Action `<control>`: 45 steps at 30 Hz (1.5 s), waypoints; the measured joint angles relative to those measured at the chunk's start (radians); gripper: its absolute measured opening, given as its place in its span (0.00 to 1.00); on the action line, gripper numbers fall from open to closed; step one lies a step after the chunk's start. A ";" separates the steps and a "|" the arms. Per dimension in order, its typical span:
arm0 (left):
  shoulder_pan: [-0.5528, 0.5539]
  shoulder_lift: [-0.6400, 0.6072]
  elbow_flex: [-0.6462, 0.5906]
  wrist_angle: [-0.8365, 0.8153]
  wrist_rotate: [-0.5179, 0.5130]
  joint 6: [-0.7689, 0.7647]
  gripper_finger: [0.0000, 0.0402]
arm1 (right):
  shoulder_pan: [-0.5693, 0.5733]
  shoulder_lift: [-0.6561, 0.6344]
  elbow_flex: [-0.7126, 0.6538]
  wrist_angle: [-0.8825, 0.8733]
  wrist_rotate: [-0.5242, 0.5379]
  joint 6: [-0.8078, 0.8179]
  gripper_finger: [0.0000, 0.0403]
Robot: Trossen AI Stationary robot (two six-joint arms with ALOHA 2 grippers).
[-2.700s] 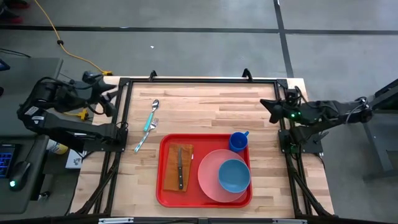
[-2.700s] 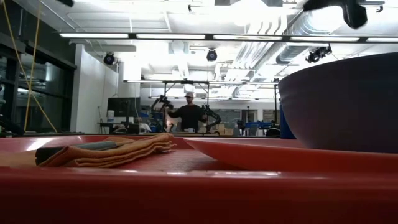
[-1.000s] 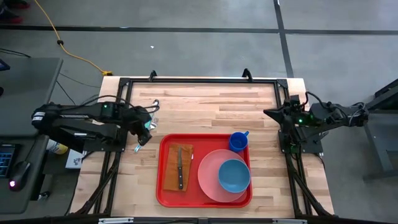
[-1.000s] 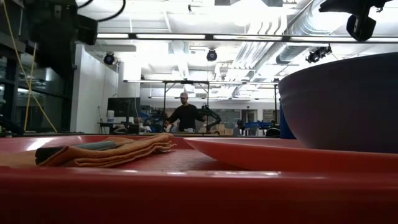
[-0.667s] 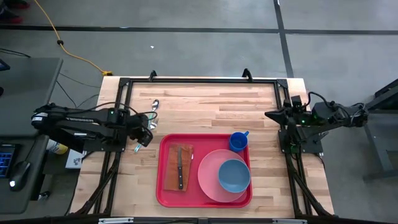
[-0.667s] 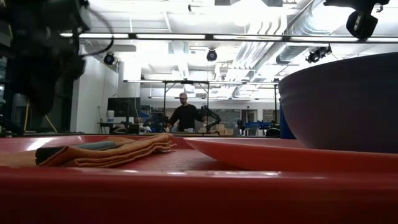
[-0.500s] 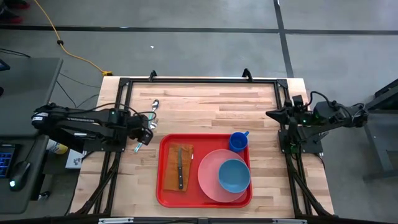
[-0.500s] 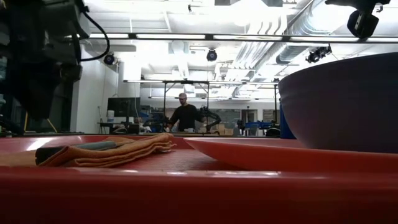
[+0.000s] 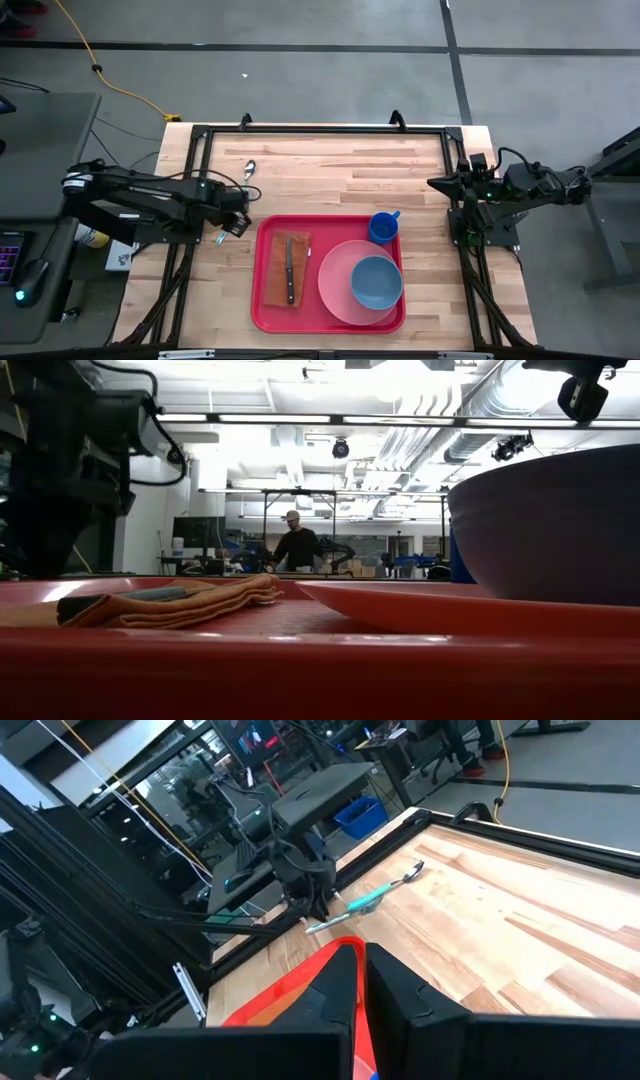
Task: Set up tray
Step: Put the blue patterned fork on the left side of the black bread knife
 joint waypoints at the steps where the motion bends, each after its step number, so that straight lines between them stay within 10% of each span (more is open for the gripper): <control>1: 0.000 0.021 0.000 0.006 -0.001 0.012 0.36 | 0.000 0.000 0.000 0.000 0.000 0.000 0.00; 22: 0.000 0.213 0.007 0.121 -0.006 0.072 0.42 | 0.000 0.000 0.000 0.000 -0.006 0.000 0.00; 36: 0.000 0.217 0.006 0.125 -0.015 0.067 0.08 | 0.000 0.000 0.000 0.000 -0.007 0.000 0.00; 45: 0.000 0.224 0.079 0.117 -0.045 0.114 0.06 | 0.000 0.000 0.000 0.000 -0.007 -0.020 0.00</control>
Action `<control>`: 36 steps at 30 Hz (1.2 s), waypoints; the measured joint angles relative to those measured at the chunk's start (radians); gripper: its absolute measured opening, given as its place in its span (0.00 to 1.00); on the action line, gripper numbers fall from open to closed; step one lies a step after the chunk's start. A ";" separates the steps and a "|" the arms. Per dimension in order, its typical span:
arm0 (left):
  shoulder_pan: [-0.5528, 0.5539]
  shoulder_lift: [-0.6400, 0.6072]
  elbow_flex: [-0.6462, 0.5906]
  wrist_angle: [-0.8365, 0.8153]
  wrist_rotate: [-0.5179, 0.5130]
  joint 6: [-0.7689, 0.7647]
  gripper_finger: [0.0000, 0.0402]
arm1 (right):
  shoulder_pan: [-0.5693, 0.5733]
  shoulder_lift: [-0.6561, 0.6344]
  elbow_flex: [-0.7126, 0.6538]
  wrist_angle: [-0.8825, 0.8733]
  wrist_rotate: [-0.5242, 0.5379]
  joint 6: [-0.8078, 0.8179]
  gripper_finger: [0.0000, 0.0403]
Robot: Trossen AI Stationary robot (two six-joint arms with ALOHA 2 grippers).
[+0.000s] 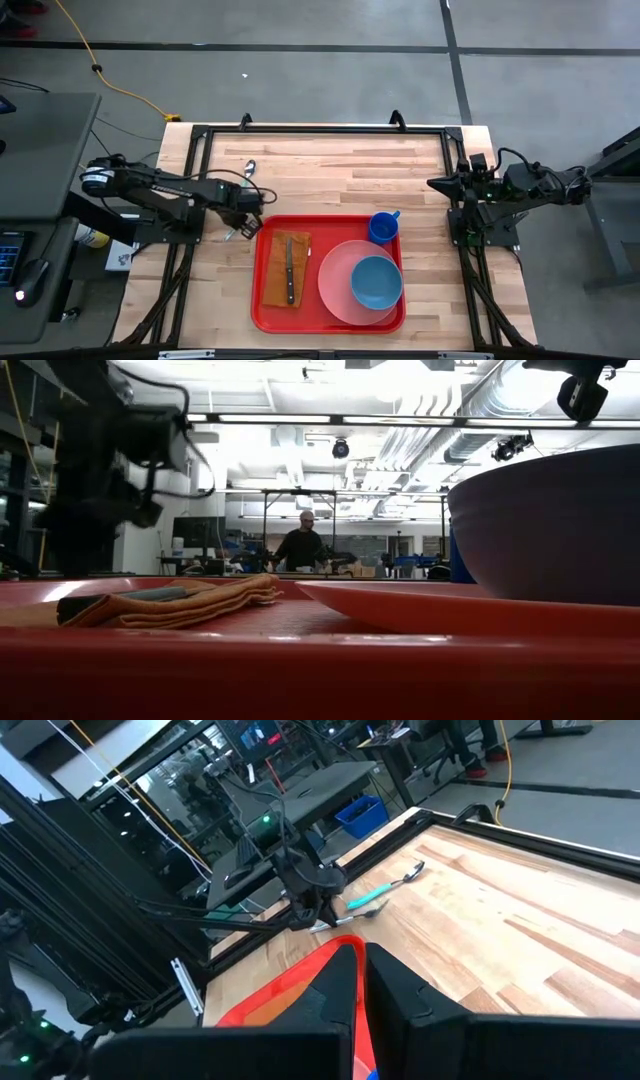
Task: Set up tray
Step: Put the blue patterned fork on the left side of the black bread knife
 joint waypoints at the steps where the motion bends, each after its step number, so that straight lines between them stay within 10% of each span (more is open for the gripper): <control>1: 0.000 -0.002 0.016 0.006 0.000 0.010 0.06 | 0.000 0.000 0.000 0.000 0.000 -0.001 0.00; 20: -0.088 -0.065 0.175 0.290 0.209 0.013 0.06 | 0.000 0.000 0.000 0.000 -0.033 -0.021 0.00; 26: -0.208 -0.112 0.177 0.452 0.078 -0.013 0.06 | 0.000 0.000 0.000 0.000 -0.046 -0.021 0.00; 36: -0.535 -0.293 0.176 0.336 -0.427 -0.330 0.06 | 0.000 0.000 0.000 -0.004 -0.051 -0.026 0.00</control>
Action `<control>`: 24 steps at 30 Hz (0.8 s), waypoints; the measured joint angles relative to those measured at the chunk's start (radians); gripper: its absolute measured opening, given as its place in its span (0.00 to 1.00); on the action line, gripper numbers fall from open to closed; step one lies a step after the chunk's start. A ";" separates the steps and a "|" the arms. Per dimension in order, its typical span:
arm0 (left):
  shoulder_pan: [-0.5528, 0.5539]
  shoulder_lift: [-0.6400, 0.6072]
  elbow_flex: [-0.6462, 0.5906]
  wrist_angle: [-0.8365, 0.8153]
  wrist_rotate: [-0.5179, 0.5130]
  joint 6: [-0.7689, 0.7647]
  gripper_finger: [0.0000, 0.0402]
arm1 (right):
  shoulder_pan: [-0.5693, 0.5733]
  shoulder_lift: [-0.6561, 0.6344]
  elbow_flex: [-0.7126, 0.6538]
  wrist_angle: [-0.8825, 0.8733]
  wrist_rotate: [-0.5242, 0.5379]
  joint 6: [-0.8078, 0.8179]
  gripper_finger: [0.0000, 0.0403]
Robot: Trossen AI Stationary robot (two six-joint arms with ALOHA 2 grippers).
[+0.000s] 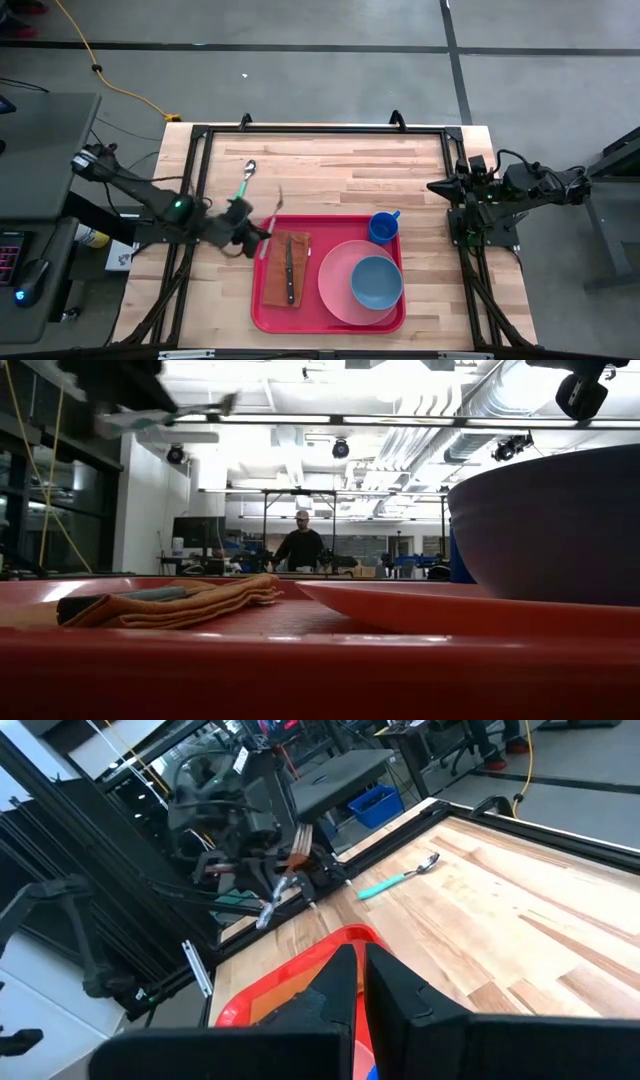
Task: Set up tray
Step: Put the blue patterned fork on the left side of the black bread knife
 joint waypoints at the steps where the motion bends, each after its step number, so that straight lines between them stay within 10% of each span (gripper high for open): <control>1: -0.038 -0.002 0.000 -0.016 -0.050 -0.055 0.06 | 0.000 0.000 0.000 -0.002 0.000 -0.001 0.00; 9: -0.201 0.082 0.000 -0.159 -0.236 -0.429 0.06 | 0.000 0.000 0.000 -0.003 0.008 -0.002 0.00; 24: -0.121 0.365 0.295 -0.563 0.040 -0.525 0.06 | 0.000 0.000 0.000 -0.003 0.027 0.004 0.00</control>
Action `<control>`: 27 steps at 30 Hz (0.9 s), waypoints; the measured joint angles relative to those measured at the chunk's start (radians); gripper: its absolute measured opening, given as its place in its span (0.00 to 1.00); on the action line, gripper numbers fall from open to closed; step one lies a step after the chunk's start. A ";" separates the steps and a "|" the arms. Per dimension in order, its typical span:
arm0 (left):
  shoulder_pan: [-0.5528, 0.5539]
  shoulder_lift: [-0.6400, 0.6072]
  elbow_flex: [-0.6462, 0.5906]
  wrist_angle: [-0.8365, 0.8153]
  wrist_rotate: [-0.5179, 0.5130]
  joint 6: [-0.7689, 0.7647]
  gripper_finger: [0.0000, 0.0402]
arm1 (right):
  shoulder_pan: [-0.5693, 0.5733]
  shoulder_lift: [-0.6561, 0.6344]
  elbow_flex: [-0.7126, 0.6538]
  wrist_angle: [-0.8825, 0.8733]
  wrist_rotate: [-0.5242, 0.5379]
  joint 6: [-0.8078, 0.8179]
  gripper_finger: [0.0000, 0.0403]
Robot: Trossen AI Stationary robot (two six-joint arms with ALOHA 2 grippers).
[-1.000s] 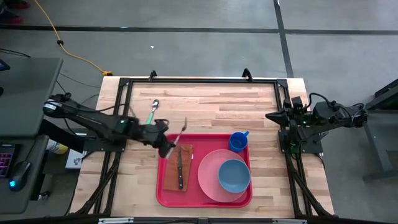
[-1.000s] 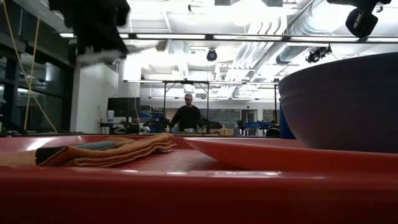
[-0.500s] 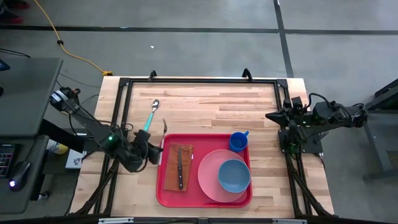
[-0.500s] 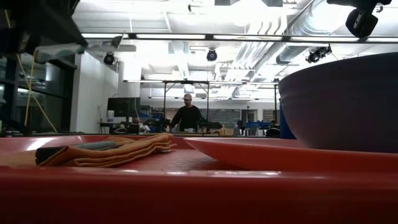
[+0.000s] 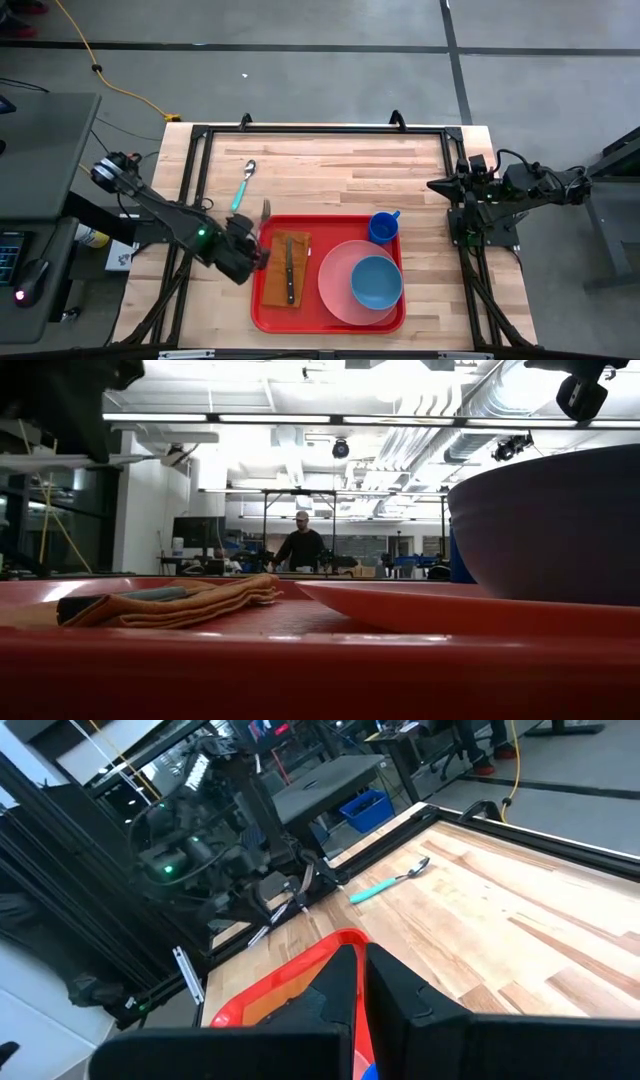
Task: Set up tray
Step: Put the blue patterned fork on the left side of the black bread knife
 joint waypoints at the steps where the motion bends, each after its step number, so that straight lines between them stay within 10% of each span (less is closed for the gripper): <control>1: 0.010 0.027 0.041 -0.052 0.004 0.001 0.06 | 0.000 0.000 0.000 0.000 0.000 -0.001 0.00; 9: 0.050 0.176 0.222 -0.181 0.089 0.052 0.06 | 0.000 0.000 0.000 0.000 0.000 0.001 0.00; 27: 0.055 0.351 0.218 -0.101 0.155 0.070 0.06 | 0.000 0.000 0.000 0.000 -0.017 0.044 0.00</control>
